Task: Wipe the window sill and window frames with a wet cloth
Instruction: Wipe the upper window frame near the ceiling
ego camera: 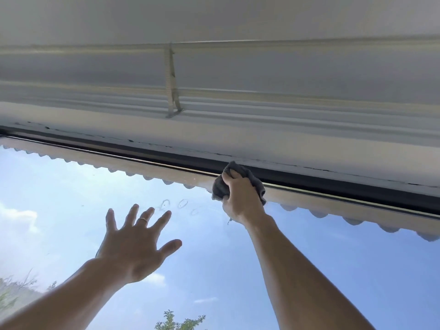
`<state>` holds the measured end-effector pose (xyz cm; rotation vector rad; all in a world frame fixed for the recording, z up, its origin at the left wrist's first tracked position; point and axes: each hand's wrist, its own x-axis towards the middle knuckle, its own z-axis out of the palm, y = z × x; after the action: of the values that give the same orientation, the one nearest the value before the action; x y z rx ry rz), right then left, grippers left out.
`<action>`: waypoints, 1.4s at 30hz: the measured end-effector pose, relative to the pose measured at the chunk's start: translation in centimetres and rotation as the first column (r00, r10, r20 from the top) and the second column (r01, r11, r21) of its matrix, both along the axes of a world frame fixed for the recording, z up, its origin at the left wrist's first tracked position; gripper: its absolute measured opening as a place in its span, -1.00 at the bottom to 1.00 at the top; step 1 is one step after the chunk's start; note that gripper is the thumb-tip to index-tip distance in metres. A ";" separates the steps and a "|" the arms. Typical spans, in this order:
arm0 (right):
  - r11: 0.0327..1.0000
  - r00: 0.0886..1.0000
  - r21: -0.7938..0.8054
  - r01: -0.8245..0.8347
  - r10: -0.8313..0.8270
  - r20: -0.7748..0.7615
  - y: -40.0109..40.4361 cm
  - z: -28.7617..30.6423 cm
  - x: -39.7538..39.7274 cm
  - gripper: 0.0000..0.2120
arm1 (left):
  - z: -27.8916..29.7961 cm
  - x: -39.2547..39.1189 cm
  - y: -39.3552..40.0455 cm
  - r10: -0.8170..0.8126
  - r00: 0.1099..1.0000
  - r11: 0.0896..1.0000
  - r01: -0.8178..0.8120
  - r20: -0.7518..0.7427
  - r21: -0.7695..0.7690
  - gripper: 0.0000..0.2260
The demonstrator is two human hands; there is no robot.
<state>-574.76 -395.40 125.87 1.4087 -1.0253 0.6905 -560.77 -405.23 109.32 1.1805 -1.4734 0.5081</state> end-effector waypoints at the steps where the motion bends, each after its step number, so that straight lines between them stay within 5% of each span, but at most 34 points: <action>1: 0.999 0.999 0.022 -0.041 0.041 -0.014 0.6 -1.3 -0.5 -0.47 | -0.3 -0.2 0.4 -0.002 0.999 1.000 0.002 -0.032 -0.013 -0.34; 6: 0.956 0.982 0.220 -0.191 0.187 0.041 5.9 -9.9 -2.9 -0.31 | -3.5 -3.3 4.6 -0.393 0.882 0.895 0.302 -0.260 -0.328 -0.61; 10: 0.889 0.939 0.310 -0.337 0.296 0.172 9.6 -18.6 -4.5 -0.31 | -7.4 -5.9 9.8 -0.783 0.565 0.621 0.685 -0.260 -0.381 -0.58; 14: 0.825 0.868 0.304 -0.477 0.387 0.311 11.5 -24.8 -4.5 -0.34 | -11.1 -6.7 14.2 -0.921 0.254 0.327 0.917 -0.296 -0.230 -0.61; 19: 0.772 0.752 0.217 -0.597 0.445 0.487 13.6 -33.1 -4.7 -0.37 | -18.0 -6.0 17.1 -0.921 0.242 0.303 0.937 -0.305 -0.173 -0.79; 23: 0.813 0.663 -0.055 -0.579 0.510 0.548 14.5 -43.4 -4.7 -0.59 | -28.0 -5.4 17.5 -0.928 0.178 0.221 0.970 -0.327 -0.100 -0.76; 27: 0.899 0.614 -0.163 -0.406 0.400 0.680 14.9 -59.7 -1.9 -0.64 | -44.4 -2.8 17.1 -0.957 0.005 0.011 1.000 -0.290 -0.018 -0.73; 31: 0.779 0.243 -0.081 -0.622 0.291 0.926 14.5 -80.7 3.3 -0.79 | -64.7 1.4 14.0 -0.906 -0.206 -0.246 0.967 -0.369 0.065 -0.78; 33: 0.725 0.146 -0.025 -0.688 0.171 0.974 12.9 -89.9 5.8 -0.79 | -73.7 3.9 11.8 -0.837 -0.278 -0.370 0.922 -0.471 0.115 -0.88; 36: 0.639 -0.086 -0.045 -0.768 -0.034 0.996 11.0 -97.4 9.8 -0.74 | -80.5 8.1 9.5 -0.582 -0.292 -0.505 0.861 -0.759 0.057 -0.79; 38: 0.596 -0.146 -0.074 -0.800 -0.074 0.987 10.5 -99.4 11.9 -0.76 | -82.2 10.7 8.6 -0.439 -0.190 -0.500 0.864 -0.878 0.062 -0.74; 41: 0.601 -0.002 0.050 -0.798 -0.086 0.996 10.8 -101.0 13.4 -0.82 | -84.3 12.8 8.4 -0.610 -0.033 -0.391 0.882 -0.792 0.264 -0.93; 42: 0.612 0.072 0.116 -0.783 -0.096 0.993 10.7 -101.5 14.4 -0.80 | -85.3 13.8 7.9 -0.632 -0.005 -0.372 0.879 -0.775 0.298 -0.83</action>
<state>-560.39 -384.73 24.39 1.8936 -2.1367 2.0556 -546.98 -397.29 24.00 0.3124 -1.8658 -1.6380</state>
